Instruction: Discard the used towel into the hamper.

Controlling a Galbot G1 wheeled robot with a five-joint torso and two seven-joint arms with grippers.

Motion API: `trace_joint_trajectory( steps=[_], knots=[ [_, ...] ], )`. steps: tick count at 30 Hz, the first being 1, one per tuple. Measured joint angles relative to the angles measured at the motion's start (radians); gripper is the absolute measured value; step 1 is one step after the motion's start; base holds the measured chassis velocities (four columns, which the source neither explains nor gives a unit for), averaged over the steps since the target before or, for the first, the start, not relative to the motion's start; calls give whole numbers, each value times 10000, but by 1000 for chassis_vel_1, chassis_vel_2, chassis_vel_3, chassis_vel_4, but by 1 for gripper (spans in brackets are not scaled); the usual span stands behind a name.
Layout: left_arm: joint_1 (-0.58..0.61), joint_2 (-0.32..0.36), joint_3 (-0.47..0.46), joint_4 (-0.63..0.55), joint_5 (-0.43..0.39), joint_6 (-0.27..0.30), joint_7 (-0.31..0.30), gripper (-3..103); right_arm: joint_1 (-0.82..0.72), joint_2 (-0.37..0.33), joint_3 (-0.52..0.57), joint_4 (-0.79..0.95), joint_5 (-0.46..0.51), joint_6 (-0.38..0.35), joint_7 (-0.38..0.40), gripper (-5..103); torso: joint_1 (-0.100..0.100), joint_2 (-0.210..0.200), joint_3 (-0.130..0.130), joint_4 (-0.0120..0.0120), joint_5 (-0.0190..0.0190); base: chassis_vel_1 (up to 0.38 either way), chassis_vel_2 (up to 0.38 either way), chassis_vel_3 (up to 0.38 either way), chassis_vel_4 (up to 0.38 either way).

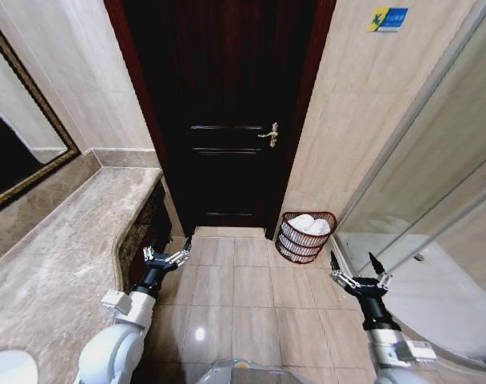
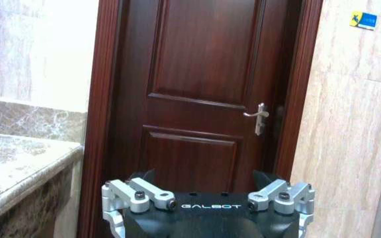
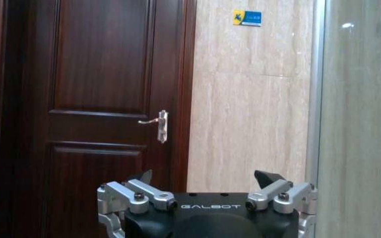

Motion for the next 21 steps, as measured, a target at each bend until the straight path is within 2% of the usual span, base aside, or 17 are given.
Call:
trace_joint_trajectory(
  steps=[21],
  knots=[
    [0,0,0,0,0,0,0,99,0,0,0,0,0,0,0,100,0,-2,0,0,0,0,0,0,0]
  ],
)
